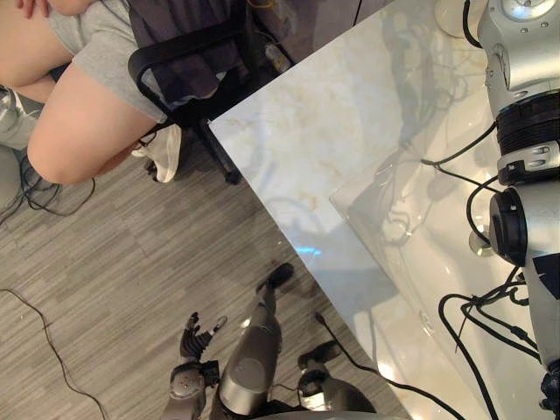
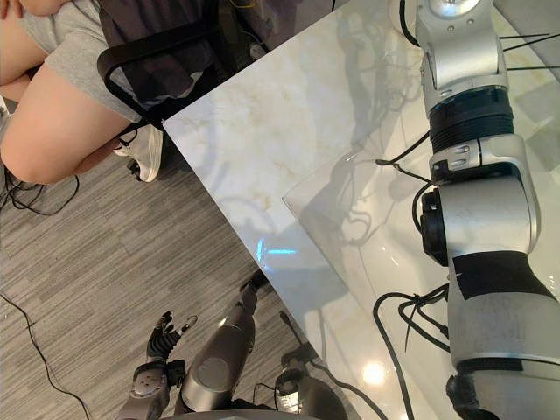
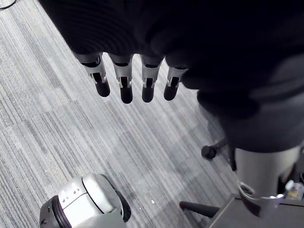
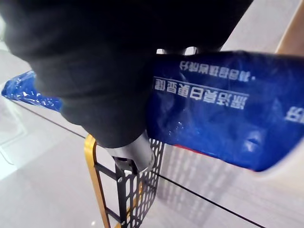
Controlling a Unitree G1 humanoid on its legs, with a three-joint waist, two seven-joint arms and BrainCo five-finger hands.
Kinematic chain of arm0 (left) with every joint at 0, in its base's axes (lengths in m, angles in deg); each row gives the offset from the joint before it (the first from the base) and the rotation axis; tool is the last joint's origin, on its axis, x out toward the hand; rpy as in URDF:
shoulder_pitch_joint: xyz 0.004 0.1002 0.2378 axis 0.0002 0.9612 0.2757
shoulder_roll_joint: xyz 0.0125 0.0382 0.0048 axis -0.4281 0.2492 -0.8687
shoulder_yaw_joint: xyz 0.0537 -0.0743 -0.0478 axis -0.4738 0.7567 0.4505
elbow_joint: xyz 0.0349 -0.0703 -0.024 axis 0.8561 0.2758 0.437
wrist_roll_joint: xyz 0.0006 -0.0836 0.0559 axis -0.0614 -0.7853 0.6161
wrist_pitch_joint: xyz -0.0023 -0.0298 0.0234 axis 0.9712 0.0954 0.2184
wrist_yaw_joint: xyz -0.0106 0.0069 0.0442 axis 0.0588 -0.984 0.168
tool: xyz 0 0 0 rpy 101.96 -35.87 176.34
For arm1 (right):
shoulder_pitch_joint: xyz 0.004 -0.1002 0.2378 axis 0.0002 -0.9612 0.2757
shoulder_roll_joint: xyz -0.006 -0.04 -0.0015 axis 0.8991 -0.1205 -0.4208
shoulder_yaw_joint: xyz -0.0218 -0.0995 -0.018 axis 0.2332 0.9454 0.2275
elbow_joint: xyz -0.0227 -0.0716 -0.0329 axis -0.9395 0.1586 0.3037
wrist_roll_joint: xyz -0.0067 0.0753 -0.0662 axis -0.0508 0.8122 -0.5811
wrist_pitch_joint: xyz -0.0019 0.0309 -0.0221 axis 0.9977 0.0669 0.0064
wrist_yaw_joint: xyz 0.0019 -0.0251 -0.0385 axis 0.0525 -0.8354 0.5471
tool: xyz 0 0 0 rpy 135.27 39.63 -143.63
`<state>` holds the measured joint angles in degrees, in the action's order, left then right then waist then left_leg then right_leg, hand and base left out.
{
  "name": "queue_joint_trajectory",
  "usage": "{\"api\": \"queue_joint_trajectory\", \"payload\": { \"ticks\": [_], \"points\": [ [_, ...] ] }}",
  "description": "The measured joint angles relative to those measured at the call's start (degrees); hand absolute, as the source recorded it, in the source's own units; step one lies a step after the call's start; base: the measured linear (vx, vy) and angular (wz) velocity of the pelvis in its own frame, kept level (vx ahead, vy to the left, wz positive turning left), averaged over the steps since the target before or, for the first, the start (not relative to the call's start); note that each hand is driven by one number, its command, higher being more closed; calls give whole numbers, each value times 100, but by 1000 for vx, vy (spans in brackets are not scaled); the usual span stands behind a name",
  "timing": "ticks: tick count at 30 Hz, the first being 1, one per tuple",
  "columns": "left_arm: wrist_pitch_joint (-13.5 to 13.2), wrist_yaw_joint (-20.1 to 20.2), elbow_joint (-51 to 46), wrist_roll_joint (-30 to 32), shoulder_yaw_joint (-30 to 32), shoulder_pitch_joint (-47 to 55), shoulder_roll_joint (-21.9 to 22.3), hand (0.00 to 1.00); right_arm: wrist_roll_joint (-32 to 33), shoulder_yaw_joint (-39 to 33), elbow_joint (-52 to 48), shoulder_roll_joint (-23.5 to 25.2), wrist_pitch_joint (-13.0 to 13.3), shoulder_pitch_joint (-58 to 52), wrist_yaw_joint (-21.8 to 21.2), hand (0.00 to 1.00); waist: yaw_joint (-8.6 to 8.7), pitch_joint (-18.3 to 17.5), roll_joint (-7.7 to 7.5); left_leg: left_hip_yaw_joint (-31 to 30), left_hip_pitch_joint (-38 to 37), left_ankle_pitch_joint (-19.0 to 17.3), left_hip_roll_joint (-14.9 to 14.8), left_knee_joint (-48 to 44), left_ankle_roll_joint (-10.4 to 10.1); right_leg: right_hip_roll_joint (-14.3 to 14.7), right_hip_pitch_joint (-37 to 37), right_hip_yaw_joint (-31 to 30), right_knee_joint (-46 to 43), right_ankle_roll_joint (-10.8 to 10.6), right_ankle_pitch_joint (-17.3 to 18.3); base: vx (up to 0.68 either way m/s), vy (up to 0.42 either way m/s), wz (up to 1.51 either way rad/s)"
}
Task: Organize washtable
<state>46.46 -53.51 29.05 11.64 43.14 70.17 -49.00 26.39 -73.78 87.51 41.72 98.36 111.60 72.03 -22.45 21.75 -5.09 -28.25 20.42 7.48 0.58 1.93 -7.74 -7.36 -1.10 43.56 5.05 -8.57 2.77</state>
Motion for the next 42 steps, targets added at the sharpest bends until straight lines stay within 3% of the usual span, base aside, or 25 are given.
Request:
{"api": "queue_joint_trajectory", "payload": {
  "ticks": [26, 32, 42],
  "points": [
    [12, 8, 202, 3, -7, -1, -37, 0, -19, -437, -551, 88, 14, -426, 117, 0, 218, -57, 12, 1, -124, 9, 18, 4, -9, -1, -146, 29, 9, 1, 2, -2, 6, 1],
    [73, 9, 432, 16, -6, 3, -37, 0, -143, -433, -917, 148, 16, -538, 127, 0, 291, -421, 13, 17, -154, 10, 31, 4, -8, -22, -166, 6, 17, 1, 1, 1, 15, -3],
    [152, 27, 550, 84, -3, 11, -45, 0, -255, -429, -1647, 136, 174, -543, 138, 0, 311, -672, -17, 122, -336, 43, -26, 127, 20, -39, -245, -121, -6, 0, -3, -19, 29, -5]
  ]
}}
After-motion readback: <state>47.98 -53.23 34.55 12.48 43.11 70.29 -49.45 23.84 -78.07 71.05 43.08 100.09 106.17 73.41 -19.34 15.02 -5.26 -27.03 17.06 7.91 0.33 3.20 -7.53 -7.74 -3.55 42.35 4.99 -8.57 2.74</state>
